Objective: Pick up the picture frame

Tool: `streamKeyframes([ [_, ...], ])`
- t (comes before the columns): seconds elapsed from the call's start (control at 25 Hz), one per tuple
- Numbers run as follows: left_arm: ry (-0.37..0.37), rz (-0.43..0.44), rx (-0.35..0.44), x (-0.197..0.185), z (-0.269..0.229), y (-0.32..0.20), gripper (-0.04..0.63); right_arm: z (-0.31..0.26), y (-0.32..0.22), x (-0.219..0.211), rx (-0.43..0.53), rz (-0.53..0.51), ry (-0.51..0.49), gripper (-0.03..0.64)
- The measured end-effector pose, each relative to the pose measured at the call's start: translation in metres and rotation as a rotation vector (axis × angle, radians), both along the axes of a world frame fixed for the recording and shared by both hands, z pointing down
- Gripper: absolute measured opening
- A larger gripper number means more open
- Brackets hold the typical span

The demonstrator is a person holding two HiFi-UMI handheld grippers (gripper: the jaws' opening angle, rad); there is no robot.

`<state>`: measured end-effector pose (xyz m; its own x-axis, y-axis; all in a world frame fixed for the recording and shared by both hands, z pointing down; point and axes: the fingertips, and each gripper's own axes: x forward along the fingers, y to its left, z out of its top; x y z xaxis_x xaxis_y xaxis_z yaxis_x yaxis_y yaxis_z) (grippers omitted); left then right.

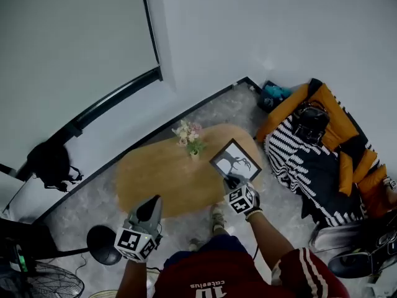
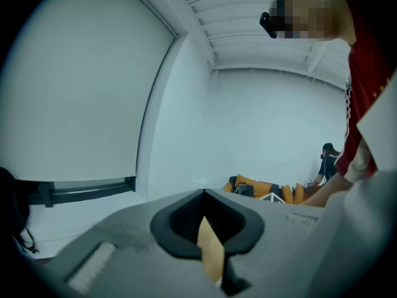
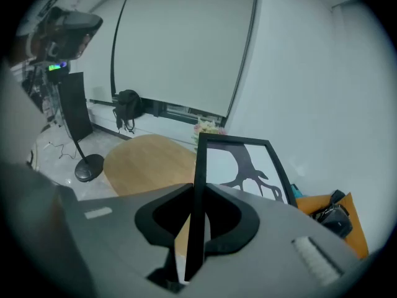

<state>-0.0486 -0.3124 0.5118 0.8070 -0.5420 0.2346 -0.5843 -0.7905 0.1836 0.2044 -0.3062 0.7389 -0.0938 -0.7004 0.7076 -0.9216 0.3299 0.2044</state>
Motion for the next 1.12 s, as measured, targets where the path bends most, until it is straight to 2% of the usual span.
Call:
streamKeyframes([
  [0.4,0.028,-0.067,0.066,-0.040,-0.041,0.009,0.003,-0.126,0.019,-0.071,0.173,-0.125,-0.067,0.064],
  [0.64,0.025,-0.078,0.093,-0.054,-0.066,0.011,0.003,-0.223,0.028,-0.108,0.355,-0.099,-0.174,0.064],
  [0.84,0.063,-0.057,0.137,-0.063,-0.091,0.018,0.003,-0.304,0.040,-0.144,0.524,-0.111,-0.221,0.064],
  [1.12,0.097,-0.061,0.198,-0.084,-0.128,0.034,0.003,-0.382,0.064,-0.180,0.710,-0.085,-0.317,0.066],
])
